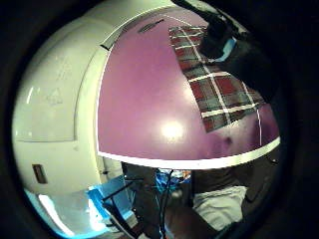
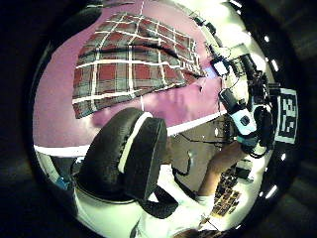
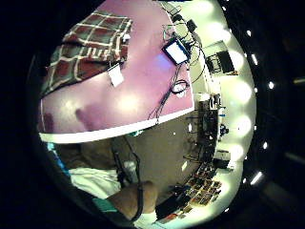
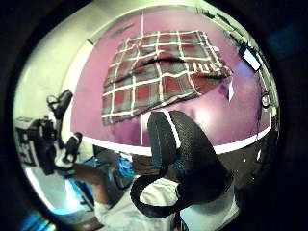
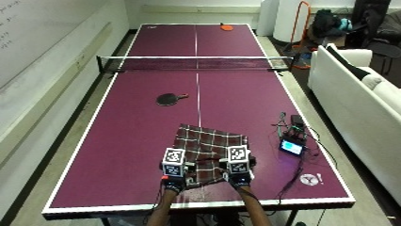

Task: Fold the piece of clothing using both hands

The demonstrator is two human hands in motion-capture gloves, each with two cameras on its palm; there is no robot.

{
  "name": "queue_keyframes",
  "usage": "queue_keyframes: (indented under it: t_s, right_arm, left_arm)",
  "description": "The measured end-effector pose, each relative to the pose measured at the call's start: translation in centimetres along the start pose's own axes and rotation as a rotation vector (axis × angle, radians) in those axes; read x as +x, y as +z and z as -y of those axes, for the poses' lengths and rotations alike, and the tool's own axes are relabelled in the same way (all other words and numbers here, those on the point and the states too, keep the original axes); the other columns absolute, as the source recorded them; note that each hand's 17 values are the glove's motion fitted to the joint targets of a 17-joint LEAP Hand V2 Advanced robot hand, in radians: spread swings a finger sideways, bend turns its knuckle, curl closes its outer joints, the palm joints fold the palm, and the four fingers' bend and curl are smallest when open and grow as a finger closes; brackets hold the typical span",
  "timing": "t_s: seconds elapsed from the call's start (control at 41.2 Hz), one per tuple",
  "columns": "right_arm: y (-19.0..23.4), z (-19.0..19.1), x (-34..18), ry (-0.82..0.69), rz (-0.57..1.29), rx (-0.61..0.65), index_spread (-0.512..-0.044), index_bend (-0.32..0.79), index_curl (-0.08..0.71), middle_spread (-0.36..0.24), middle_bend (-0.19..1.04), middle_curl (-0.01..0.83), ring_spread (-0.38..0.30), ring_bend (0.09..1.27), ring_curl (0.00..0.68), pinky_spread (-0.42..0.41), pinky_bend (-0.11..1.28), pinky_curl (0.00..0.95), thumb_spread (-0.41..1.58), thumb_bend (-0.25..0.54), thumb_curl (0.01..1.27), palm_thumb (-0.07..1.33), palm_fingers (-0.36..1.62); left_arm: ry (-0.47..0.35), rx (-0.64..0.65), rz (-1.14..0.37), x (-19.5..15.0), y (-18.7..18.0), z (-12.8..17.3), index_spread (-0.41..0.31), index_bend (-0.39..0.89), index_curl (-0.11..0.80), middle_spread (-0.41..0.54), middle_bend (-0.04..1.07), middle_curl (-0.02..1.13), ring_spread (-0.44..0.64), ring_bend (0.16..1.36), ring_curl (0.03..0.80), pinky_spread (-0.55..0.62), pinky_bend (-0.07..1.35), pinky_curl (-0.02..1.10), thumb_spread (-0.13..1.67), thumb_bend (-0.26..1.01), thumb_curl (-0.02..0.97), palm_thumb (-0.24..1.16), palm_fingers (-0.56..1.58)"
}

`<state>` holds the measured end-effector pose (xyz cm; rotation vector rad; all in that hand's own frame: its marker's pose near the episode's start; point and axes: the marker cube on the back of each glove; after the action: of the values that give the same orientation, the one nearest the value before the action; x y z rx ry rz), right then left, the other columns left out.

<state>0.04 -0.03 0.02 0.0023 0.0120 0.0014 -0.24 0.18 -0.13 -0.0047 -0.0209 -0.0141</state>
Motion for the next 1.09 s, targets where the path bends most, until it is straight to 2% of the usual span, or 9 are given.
queue_keyframes:
  t_s: [0.024, 0.121, 0.316, 0.486, 0.68, 0.826, 0.947, 1.044, 1.093]
  right_arm:
    - [0.1, 0.1, 0.0, -0.002, -0.001, 0.001, -0.183, 0.15, 0.035, -0.017, 0.2, 0.045, 0.061, 0.23, 0.031, 0.12, 0.38, 0.083, 0.43, 0.198, 0.06, 0.31, 0.2]
    - [0.7, 0.4, -0.5, -0.021, 0.005, -0.005, -0.265, 0.14, 0.079, -0.025, 0.21, 0.089, 0.092, 0.24, 0.07, 0.175, 0.41, 0.142, 0.7, 0.209, 0.09, 0.35, 0.16]
    - [0.7, 0.3, -0.5, -0.029, 0.006, -0.013, -0.339, 0.13, 0.124, -0.032, 0.22, 0.157, 0.126, 0.27, 0.116, 0.228, 0.45, 0.205, 0.99, 0.184, 0.13, 0.38, 0.12]
    - [4.0, 1.9, 0.0, -0.06, 0.061, -0.052, -0.361, 0.11, 0.144, -0.029, 0.22, 0.2, 0.142, 0.3, 0.145, 0.245, 0.47, 0.241, 1.1, 0.151, 0.15, 0.4, 0.07]
    - [7.0, 1.8, 1.2, -0.074, 0.076, -0.224, -0.369, 0.08, 0.132, -0.002, 0.19, 0.226, 0.165, 0.31, 0.168, 0.254, 0.58, 0.293, 1.16, 0.106, 0.18, 0.41, -0.05]
    - [6.5, 0.0, 1.4, -0.091, 0.054, -0.314, -0.377, 0.09, 0.132, 0.005, 0.19, 0.239, 0.169, 0.29, 0.172, 0.255, 0.61, 0.309, 1.18, 0.077, 0.2, 0.42, -0.09]
    - [7.8, 0.5, 1.2, -0.128, 0.05, -0.321, -0.378, 0.11, 0.137, -0.002, 0.19, 0.252, 0.16, 0.28, 0.177, 0.242, 0.58, 0.31, 1.19, 0.055, 0.21, 0.44, -0.1]
    - [8.4, 1.5, 1.2, -0.12, 0.065, -0.269, -0.382, 0.13, 0.149, -0.019, 0.2, 0.262, 0.145, 0.27, 0.183, 0.238, 0.55, 0.308, 1.19, 0.039, 0.22, 0.45, -0.07]
    - [8.7, 1.8, 1.2, -0.118, 0.087, -0.243, -0.391, 0.25, 0.196, -0.056, 0.21, 0.272, 0.106, 0.25, 0.182, 0.228, 0.48, 0.293, 1.2, 0.042, 0.23, 0.47, 0.03]
  left_arm:
    - [-0.001, 0.0, 0.003, 0.0, 0.0, 0.0, -0.055, 0.13, 0.039, -0.002, 0.2, 0.05, 0.05, 0.48, 0.098, 0.11, 0.4, 0.09, 0.42, 0.04, 0.024, 0.09, 0.58]
    - [0.004, 0.006, 0.007, -0.1, 0.0, -0.1, -0.079, 0.13, 0.083, 0.002, 0.19, 0.13, 0.07, 0.53, 0.186, 0.16, 0.43, 0.17, 0.66, 0.04, 0.049, 0.1, 0.53]
    - [0.009, 0.009, 0.009, -0.2, 0.4, 0.3, -0.101, 0.14, 0.143, 0.003, 0.18, 0.2, 0.1, 0.56, 0.242, 0.21, 0.43, 0.23, 0.91, 0.01, 0.096, 0.1, 0.49]
    - [0.011, 0.01, 0.014, -0.2, 2.5, 1.1, -0.108, 0.14, 0.18, 0.004, 0.18, 0.23, 0.1, 0.57, 0.262, 0.23, 0.43, 0.27, 1.01, -0.01, 0.132, 0.11, 0.47]
    - [-0.005, -0.134, 0.055, -0.1, 6.2, 1.9, -0.102, 0.12, 0.205, 0.004, 0.18, 0.26, 0.1, 0.59, 0.279, 0.24, 0.44, 0.3, 1.06, -0.02, 0.168, 0.12, 0.45]
    - [-0.021, -0.081, 0.128, 0.8, 2.7, -0.9, -0.094, 0.12, 0.216, 0.004, 0.17, 0.27, 0.1, 0.61, 0.292, 0.23, 0.46, 0.32, 1.05, -0.02, 0.189, 0.13, 0.43]
    - [0.017, -0.135, 0.13, 1.3, 4.1, -0.7, -0.091, 0.12, 0.223, 0.006, 0.17, 0.28, 0.1, 0.62, 0.3, 0.22, 0.47, 0.33, 1.04, -0.02, 0.206, 0.14, 0.42]
    - [0.037, -0.198, 0.12, 1.5, 5.0, -1.1, -0.09, 0.14, 0.233, 0.005, 0.17, 0.29, 0.09, 0.62, 0.304, 0.21, 0.47, 0.33, 1.04, -0.02, 0.218, 0.15, 0.42]
    - [0.041, -0.204, 0.116, 1.6, 5.1, -1.3, -0.105, 0.21, 0.263, 0.005, 0.14, 0.28, 0.08, 0.61, 0.301, 0.21, 0.45, 0.33, 1.08, 0.0, 0.223, 0.18, 0.45]
